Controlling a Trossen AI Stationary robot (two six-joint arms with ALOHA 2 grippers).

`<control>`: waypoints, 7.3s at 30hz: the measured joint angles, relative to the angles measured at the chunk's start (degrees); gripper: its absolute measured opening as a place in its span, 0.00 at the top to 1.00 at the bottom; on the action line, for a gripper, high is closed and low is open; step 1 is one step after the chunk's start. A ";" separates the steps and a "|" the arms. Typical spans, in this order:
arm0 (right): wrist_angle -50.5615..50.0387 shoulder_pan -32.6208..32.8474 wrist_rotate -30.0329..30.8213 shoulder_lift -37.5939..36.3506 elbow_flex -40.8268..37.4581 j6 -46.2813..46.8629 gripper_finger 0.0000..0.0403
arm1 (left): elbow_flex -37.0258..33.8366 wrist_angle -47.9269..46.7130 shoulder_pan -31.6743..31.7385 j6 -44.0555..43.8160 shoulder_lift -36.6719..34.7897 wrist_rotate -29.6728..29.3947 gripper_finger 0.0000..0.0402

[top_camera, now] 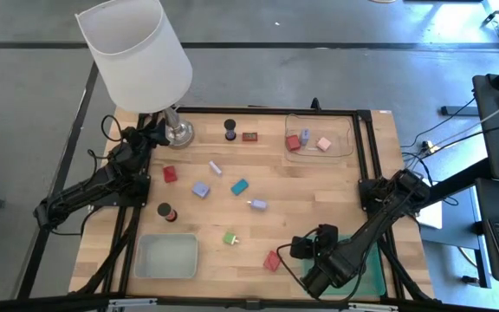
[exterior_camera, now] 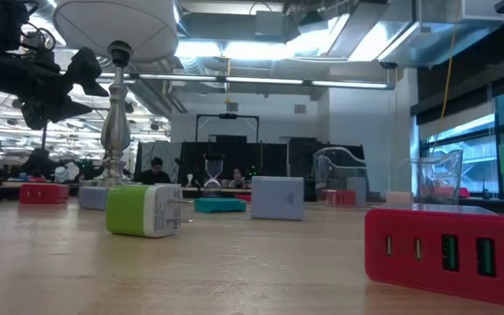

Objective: Pick & Place Office items
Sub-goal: Put the white hourglass into the green bin, then put the right blue charger adapter into the transparent bin

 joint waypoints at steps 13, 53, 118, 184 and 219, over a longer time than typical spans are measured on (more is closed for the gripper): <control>0.09 0.02 -0.93 0.00 0.00 -1.47 0.31 | 0.00 0.00 -0.02 0.02 0.00 0.00 0.38; -2.11 -11.58 4.30 -15.19 0.02 -7.67 0.06 | 0.00 0.01 -0.01 0.01 0.01 0.02 0.38; 30.19 -37.50 -5.87 8.29 0.02 -118.91 0.06 | 0.00 -0.02 0.00 0.01 0.02 0.02 0.38; 15.80 -37.66 4.73 -4.32 0.00 -99.53 0.71 | 0.00 0.00 0.00 0.02 0.02 0.00 0.38; -6.28 -61.50 6.12 -18.18 -0.06 -96.03 0.71 | 0.00 0.00 0.00 0.02 0.00 0.00 0.38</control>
